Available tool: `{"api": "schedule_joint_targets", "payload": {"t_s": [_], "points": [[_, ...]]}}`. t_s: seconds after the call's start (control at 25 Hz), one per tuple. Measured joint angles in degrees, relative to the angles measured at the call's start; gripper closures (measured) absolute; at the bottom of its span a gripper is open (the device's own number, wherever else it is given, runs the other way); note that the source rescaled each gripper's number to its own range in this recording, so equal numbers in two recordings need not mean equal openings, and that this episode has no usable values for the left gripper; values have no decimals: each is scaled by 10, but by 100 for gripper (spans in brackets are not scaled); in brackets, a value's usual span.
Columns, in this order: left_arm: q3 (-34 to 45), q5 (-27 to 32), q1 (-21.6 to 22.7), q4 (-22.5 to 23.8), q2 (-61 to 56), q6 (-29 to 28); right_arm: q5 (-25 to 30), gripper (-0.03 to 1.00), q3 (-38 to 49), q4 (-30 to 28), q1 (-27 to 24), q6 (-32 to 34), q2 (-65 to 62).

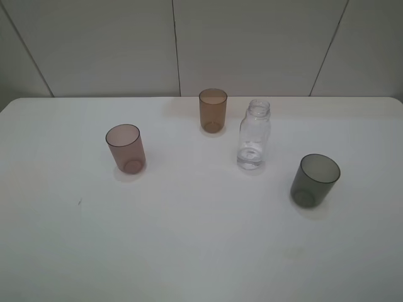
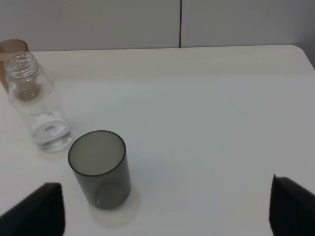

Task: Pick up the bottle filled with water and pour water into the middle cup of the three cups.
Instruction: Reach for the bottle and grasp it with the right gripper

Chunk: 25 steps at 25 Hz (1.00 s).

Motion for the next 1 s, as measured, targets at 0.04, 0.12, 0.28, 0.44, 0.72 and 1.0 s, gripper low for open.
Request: {"api": "schedule_joint_targets", "payload": {"t_s": [0.04,0.12,0.28,0.44,0.72,1.0], "points": [[0,0,0,0,0,0,0,-3,0,8,0,0,10],[0,0,0,0,0,0,-7,-3,-4,21,0,0,43],[0,0,0,0,0,0,-56,-3,-42,34,0,0,143],[0,0,0,0,0,0,-85,-3,-102,38,0,0,260],[0,0,0,0,0,0,-111,-3,-177,37,17,0,431],[0,0,0,0,0,0,-134,-3,-214,39,113,0,526]]}}
